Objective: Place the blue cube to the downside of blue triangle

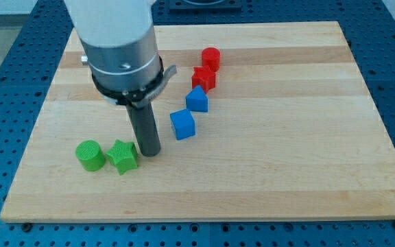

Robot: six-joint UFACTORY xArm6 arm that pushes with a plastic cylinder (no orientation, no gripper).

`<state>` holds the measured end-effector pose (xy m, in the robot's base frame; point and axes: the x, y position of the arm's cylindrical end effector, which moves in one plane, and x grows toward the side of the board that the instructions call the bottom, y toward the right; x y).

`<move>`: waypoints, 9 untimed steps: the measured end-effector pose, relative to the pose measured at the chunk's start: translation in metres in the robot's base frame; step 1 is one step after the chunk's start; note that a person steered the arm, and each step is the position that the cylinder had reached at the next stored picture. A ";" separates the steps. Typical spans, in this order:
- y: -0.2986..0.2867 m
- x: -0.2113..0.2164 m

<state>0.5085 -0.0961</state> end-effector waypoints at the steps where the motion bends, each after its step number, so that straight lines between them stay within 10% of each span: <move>1: -0.009 -0.007; 9: 0.049 -0.026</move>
<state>0.4830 -0.0476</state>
